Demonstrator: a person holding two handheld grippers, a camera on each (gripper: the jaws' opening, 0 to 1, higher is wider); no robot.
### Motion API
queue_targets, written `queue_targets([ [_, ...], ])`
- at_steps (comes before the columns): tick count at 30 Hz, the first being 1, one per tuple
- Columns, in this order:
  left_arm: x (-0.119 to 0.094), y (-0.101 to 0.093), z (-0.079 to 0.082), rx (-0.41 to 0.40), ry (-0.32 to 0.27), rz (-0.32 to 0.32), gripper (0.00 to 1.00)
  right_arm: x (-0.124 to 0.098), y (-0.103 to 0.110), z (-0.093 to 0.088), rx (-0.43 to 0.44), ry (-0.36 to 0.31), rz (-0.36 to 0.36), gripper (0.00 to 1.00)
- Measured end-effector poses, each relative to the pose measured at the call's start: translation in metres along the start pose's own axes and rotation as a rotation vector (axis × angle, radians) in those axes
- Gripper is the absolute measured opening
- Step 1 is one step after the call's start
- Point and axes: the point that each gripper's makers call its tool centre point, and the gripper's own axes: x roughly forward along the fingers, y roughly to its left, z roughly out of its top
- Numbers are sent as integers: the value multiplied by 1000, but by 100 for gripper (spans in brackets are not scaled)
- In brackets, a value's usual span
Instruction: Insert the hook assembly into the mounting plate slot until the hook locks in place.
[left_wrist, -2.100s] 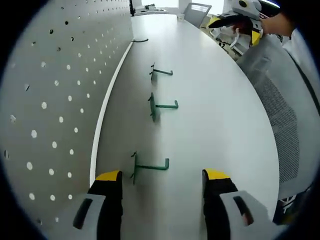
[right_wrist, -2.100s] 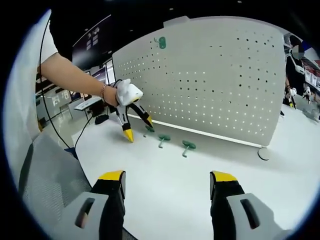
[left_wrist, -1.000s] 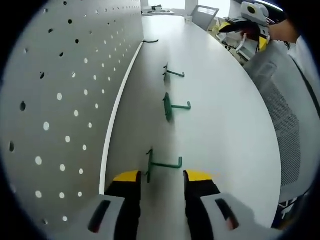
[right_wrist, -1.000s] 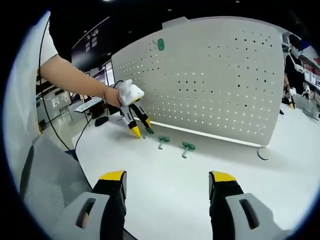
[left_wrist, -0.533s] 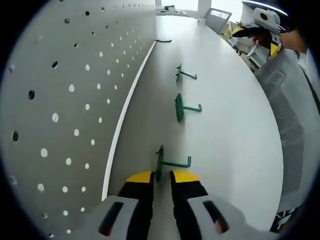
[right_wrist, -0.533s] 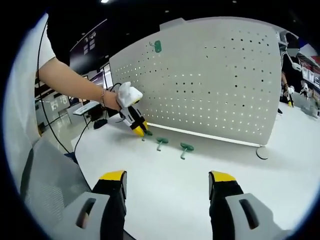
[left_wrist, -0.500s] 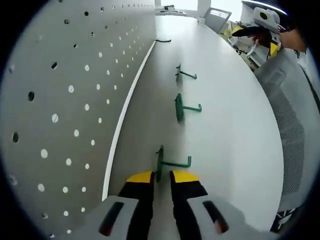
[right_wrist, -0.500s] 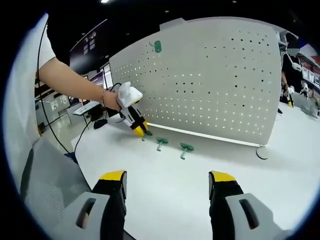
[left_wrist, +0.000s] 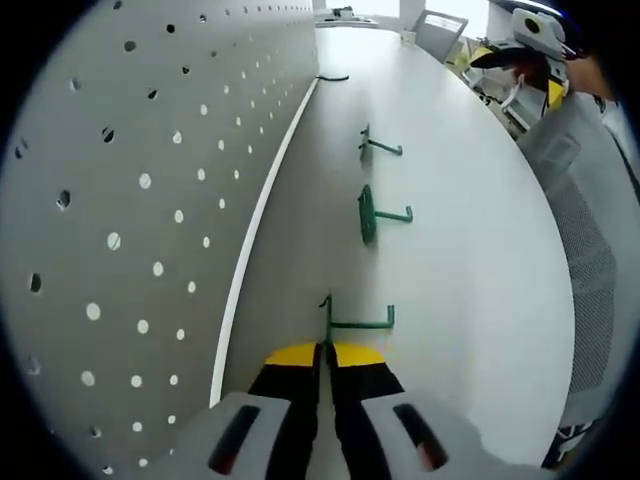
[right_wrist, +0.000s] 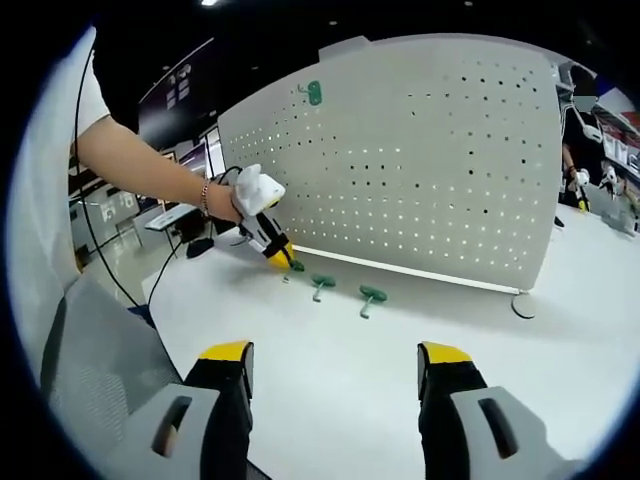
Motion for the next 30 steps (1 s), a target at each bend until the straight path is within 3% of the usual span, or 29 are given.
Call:
queue_targets([
  [18,0,0,0,16,-2,1,4,0,-1,0,3,-3,-4,64],
  [28,-1,0,0,-8,-34,16,3,-2,-3,1,17,-17,-10,64],
  [30,-1,2,2,16,-67,43,3,-2,-3,1,17,-17,-11,64],
])
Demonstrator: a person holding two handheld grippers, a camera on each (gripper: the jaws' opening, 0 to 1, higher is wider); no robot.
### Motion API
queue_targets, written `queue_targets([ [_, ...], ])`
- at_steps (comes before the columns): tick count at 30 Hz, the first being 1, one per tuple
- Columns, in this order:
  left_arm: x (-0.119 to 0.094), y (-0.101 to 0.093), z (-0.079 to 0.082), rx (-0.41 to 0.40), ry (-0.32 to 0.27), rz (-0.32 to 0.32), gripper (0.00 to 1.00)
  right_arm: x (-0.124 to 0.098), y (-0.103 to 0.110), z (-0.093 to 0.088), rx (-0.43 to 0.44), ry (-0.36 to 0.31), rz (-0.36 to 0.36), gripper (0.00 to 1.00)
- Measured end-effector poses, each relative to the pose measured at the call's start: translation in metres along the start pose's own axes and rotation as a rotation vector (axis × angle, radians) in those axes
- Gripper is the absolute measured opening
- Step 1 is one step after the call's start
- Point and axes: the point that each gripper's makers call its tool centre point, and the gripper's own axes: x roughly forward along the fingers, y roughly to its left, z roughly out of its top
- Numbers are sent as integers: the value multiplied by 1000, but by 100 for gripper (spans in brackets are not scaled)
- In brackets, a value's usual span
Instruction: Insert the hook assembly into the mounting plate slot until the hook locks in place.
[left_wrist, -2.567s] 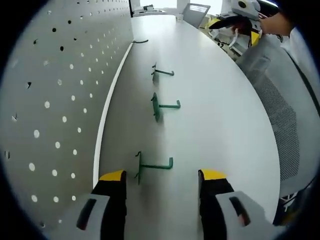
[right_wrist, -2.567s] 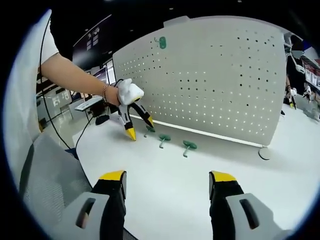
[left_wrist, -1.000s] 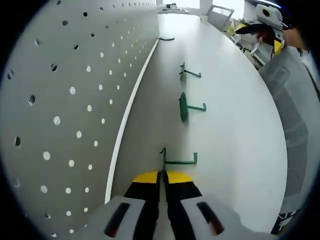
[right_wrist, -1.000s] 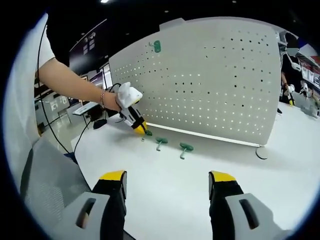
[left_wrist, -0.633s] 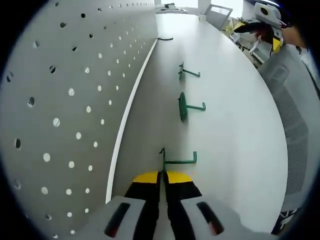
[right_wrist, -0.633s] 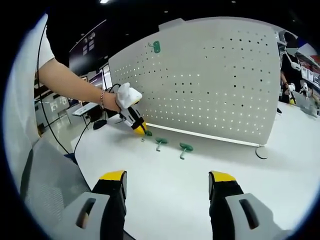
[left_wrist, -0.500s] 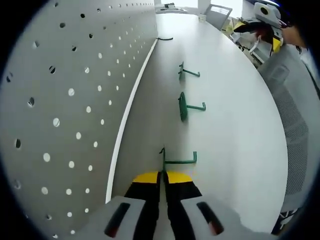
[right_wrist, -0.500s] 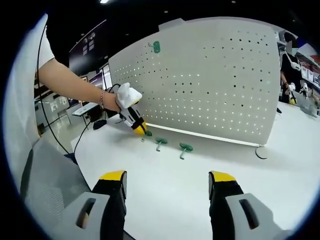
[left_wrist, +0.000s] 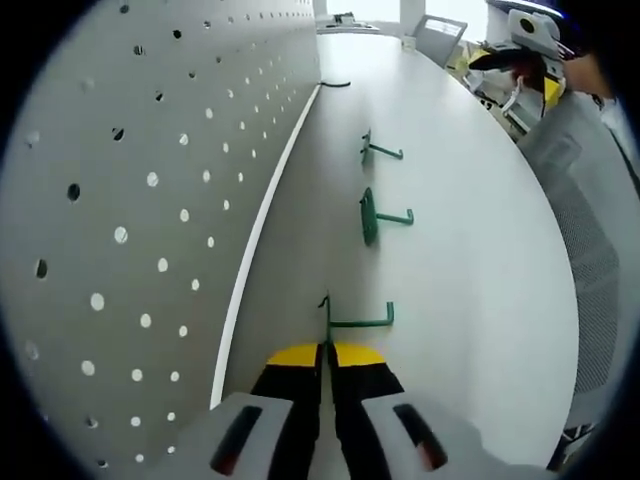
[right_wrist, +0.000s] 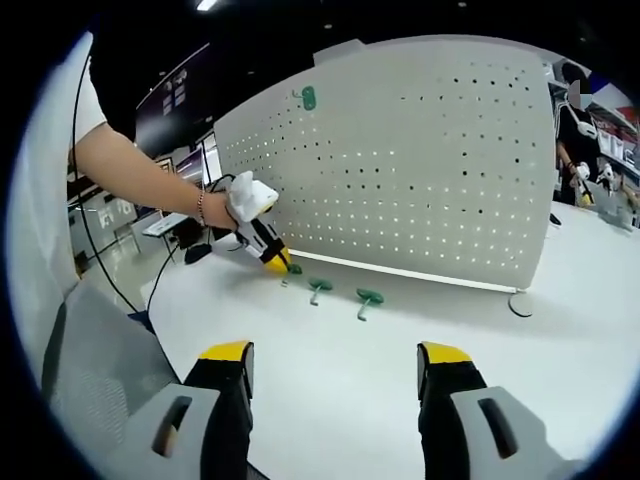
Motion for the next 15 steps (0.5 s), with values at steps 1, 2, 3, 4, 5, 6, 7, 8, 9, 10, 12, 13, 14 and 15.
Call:
queue_targets([
  [1,-1,-1,-1,-22,-4,3,3,0,0,0,-1,0,0,64],
  [2,-1,0,2,-75,-48,11,3,0,0,0,-1,0,0,64],
  [3,-1,2,2,-98,-62,20,3,0,0,0,0,-1,0,64],
  [4,-1,2,3,-129,-86,22,3,0,0,0,4,-1,-1,64],
  [5,-2,1,3,-148,-97,22,3,0,0,-1,9,-2,-2,64],
  [6,-3,3,2,-156,-103,35,3,0,-1,0,12,-5,-2,64],
  [7,-4,3,2,-157,-109,38,2,-1,-1,0,12,-8,-3,63],
  [8,-5,4,5,-170,-139,46,2,-1,-2,1,12,-10,-4,63],
  [9,-7,4,7,-188,-156,48,2,-1,-2,1,14,-11,-4,63],
  [10,-9,4,7,-189,-163,55,2,-1,-2,1,16,-13,-4,63],
  [12,-12,6,10,-206,-195,64,2,-1,-2,2,18,-15,-5,63],
  [13,-14,5,13,-221,-216,64,2,0,-2,2,18,-14,-5,63],
  [14,-15,6,15,-225,-228,67,2,0,-2,1,18,-14,-5,63],
  [15,-17,5,18,-238,-250,68,2,0,-1,2,17,-16,-4,63],
])
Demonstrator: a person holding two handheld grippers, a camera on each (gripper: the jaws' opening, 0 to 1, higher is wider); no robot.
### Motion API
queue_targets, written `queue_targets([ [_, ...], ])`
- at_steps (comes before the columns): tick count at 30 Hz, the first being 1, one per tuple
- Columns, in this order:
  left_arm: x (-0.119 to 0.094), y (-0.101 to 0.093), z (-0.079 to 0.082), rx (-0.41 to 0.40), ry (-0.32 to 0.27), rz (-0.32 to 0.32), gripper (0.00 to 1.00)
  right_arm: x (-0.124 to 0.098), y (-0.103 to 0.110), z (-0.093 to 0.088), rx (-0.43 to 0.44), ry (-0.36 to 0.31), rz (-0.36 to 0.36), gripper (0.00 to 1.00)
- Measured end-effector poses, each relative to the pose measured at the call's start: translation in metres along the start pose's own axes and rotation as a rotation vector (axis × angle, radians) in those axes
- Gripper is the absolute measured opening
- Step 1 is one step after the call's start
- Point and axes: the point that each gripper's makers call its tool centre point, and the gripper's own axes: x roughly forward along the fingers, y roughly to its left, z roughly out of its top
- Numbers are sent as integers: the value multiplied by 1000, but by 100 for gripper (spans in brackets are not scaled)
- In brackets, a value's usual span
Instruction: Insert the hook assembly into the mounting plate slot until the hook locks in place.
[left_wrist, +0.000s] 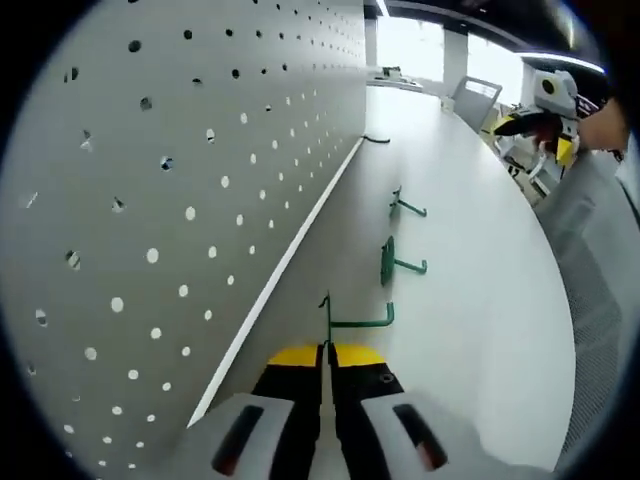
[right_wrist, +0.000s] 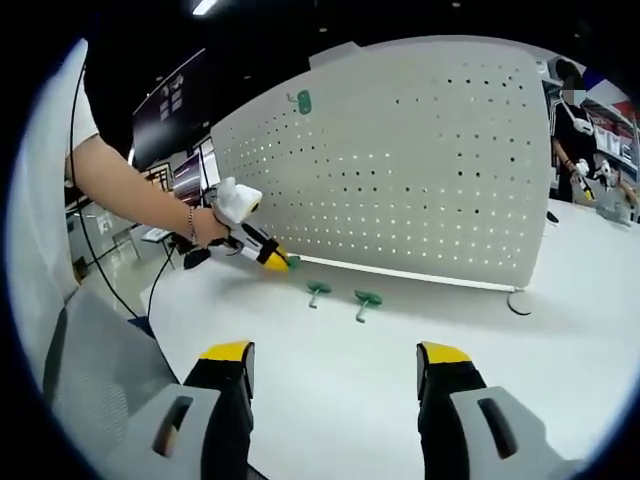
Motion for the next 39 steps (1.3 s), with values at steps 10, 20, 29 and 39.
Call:
queue_targets([
  [10,-6,-3,16,-35,-74,25,2,-1,0,2,-3,-4,-1,63],
  [20,-14,-13,34,-48,-137,34,2,-1,-2,4,-2,-12,-5,63],
  [29,-21,-16,45,-72,-184,55,2,-1,0,8,-3,-19,1,63],
  [39,-34,-21,60,-76,-257,70,2,-1,0,12,-4,-30,0,63],
])
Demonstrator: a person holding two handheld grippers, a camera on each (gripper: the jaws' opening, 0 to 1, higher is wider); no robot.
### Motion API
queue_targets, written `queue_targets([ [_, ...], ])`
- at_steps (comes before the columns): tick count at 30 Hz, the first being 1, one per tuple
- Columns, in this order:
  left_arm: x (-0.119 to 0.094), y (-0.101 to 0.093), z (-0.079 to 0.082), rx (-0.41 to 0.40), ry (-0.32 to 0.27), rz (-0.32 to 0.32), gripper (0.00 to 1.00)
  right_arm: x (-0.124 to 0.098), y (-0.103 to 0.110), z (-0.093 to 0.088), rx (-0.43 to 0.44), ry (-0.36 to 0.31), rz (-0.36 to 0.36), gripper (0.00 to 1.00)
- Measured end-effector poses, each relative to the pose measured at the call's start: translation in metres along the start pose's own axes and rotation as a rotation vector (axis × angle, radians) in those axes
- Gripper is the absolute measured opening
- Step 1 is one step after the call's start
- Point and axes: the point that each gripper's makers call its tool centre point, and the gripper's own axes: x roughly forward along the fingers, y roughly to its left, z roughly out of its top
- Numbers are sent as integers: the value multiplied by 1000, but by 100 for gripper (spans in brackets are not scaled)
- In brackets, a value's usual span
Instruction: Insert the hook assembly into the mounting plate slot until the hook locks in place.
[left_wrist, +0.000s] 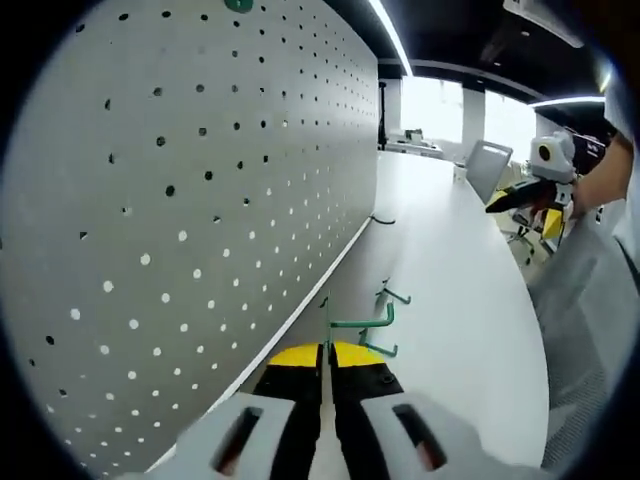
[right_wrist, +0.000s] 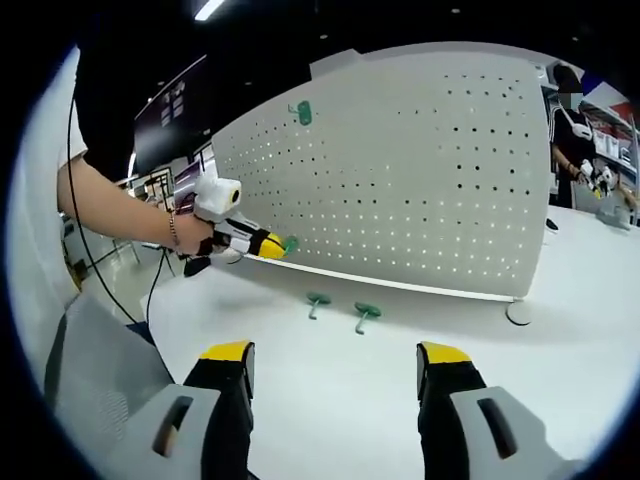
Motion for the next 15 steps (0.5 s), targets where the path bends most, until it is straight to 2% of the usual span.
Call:
queue_targets([
  [7,-4,-6,8,-14,-38,12,2,0,1,1,-4,-2,2,63],
  [15,-11,-15,22,-38,-107,22,2,-1,0,2,-1,-9,1,63],
])
